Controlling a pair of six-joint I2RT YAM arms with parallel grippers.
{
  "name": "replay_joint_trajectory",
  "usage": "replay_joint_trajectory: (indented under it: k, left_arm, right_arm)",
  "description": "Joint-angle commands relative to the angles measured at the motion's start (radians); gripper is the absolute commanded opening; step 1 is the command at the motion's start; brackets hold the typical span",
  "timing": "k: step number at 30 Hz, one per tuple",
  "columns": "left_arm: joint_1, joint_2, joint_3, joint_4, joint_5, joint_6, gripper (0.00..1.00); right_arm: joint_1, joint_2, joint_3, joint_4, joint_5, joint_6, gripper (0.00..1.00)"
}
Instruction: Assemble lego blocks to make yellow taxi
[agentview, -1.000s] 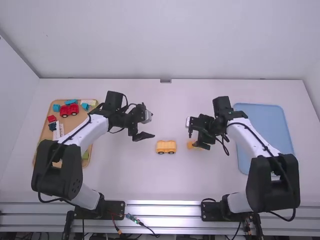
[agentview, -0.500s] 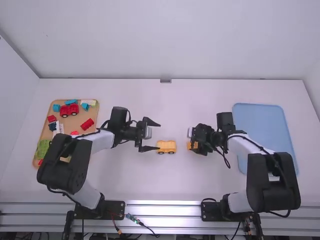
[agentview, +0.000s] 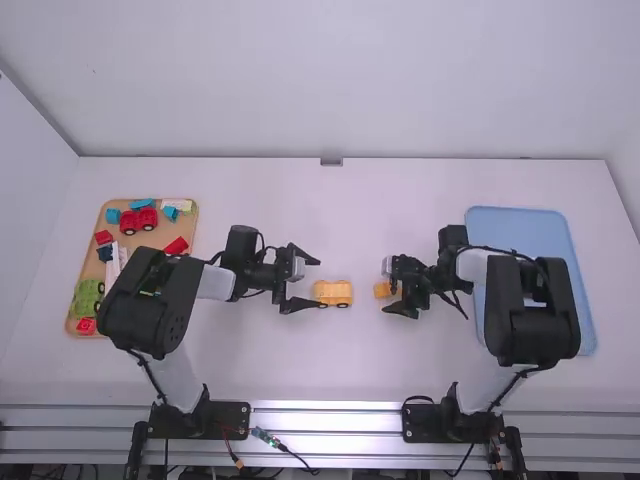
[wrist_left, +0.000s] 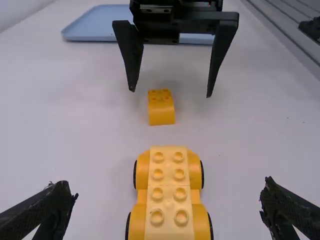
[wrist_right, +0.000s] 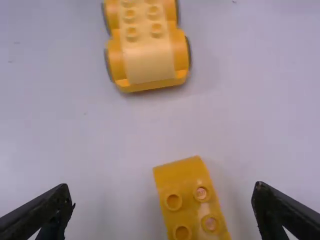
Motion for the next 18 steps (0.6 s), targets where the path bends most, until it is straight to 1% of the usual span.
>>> replay_joint_trajectory:
  k: [1,3,5,7,10,11,12,14,16,18]
  left_arm:
    - [-0.006,0.011,0.018,0.0,0.026,-0.005,0.99]
    - [-0.009,0.011,0.018,-0.001,0.026,0.005,0.99]
    - [-0.009,0.011,0.018,-0.001,0.026,0.004,0.99]
    - [-0.009,0.011,0.018,-0.001,0.026,0.003,0.99]
    - [-0.008,0.011,0.018,-0.001,0.026,0.003,0.99]
    - [-0.008,0.011,0.018,-0.001,0.026,0.0,0.99]
    - [-0.008,0.011,0.018,-0.001,0.026,0.0,0.99]
    - [-0.008,0.011,0.018,0.0,0.026,0.001,0.99]
    - [-0.008,0.011,0.018,0.0,0.026,0.001,0.99]
    - [-0.008,0.011,0.018,0.0,0.026,0.0,0.99]
  right_arm:
    - [-0.024,0.036,0.053,-0.048,-0.066,-0.174,0.89]
    - [-0.03,0.053,0.056,-0.033,-0.083,-0.18,0.89]
    - [-0.037,0.098,0.056,0.063,-0.089,-0.069,0.91]
    - [-0.034,0.143,0.059,0.108,-0.098,-0.035,0.93]
    - [-0.029,0.174,0.08,0.043,-0.118,-0.101,0.92]
    - [-0.029,0.174,0.09,-0.024,-0.119,-0.181,0.89]
    - [-0.029,0.173,0.093,-0.044,-0.118,-0.208,0.87]
    - [-0.031,0.172,0.1,-0.078,-0.118,-0.265,0.81]
    - [-0.031,0.172,0.1,-0.068,-0.117,-0.259,0.79]
    - [-0.031,0.179,0.095,-0.017,-0.117,-0.179,0.8]
